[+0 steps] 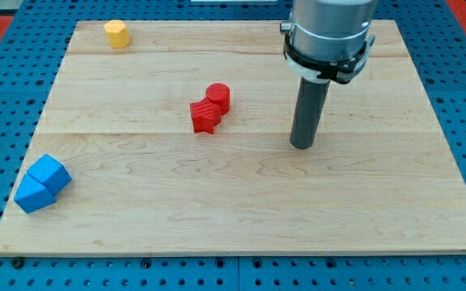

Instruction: Move the yellow heart towards the green star

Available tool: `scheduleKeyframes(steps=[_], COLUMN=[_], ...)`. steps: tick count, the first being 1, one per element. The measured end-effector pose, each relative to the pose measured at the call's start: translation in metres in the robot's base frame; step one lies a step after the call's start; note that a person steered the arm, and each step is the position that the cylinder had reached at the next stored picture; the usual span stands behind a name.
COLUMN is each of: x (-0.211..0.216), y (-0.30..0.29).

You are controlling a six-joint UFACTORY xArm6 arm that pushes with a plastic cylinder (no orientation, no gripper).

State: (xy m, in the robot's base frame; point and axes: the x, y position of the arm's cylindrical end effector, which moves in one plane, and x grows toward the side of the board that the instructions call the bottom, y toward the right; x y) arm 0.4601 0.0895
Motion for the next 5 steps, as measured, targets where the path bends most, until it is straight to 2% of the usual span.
scheduleKeyframes(steps=[1, 2, 3, 4, 5], x=[-0.008, -0.023, -0.032, -0.024, -0.012], y=[-0.038, 0.004, 0.075, 0.086, 0.036])
